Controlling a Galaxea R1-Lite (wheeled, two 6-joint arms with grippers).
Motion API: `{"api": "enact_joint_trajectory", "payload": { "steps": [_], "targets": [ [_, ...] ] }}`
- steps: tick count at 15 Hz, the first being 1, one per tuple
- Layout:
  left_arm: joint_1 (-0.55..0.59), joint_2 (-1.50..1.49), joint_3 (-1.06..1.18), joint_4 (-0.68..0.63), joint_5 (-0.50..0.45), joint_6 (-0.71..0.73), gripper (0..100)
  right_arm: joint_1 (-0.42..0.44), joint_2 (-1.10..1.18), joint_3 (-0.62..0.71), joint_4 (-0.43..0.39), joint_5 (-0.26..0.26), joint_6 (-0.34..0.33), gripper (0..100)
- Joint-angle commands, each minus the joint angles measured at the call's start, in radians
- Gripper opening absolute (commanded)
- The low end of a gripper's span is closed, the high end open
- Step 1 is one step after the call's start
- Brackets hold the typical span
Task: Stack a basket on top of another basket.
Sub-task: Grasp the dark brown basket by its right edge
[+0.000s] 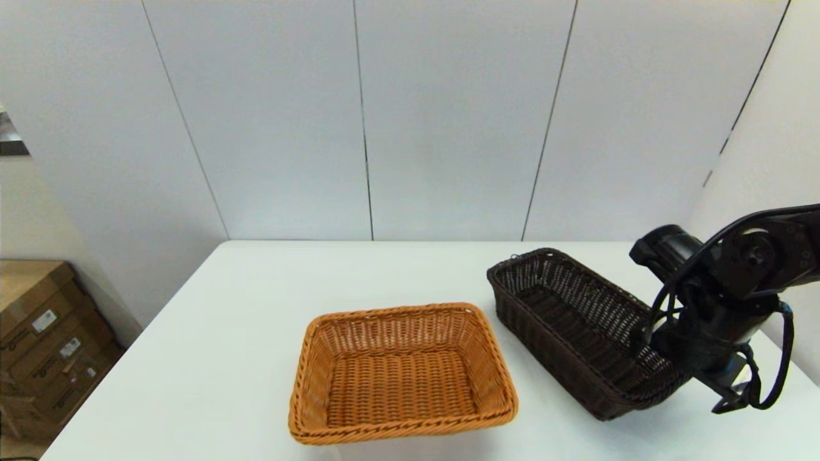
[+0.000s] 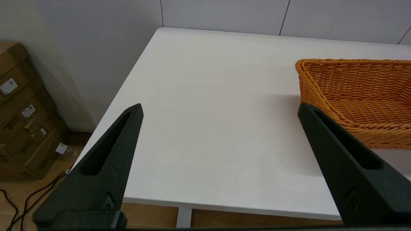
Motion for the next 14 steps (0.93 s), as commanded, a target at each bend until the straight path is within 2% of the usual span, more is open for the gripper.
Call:
{"api": "enact_joint_trajectory", "payload": {
  "steps": [1,3,6,10,11,14],
  "targets": [
    [0.000,-0.002,0.000,0.001,0.000,-0.002,100,-0.018,0.066,0.002,-0.018,0.046,0.006,100],
    [0.000,-0.002,0.000,-0.001,0.000,-0.002,100,-0.038,0.089,0.000,-0.025,0.087,0.006,100],
    [0.000,-0.002,0.000,-0.001,0.000,-0.002,100,-0.070,0.106,0.002,-0.042,0.176,0.005,100],
    [0.000,-0.002,0.000,0.001,0.000,-0.002,100,-0.081,0.115,0.002,-0.050,0.193,0.003,100],
    [0.000,-0.002,0.000,0.001,0.000,-0.002,100,-0.084,0.115,0.000,-0.050,0.201,0.002,0],
    [0.000,-0.002,0.000,-0.001,0.000,-0.002,100,-0.090,0.111,-0.001,-0.050,0.227,-0.001,0]
  ]
}}
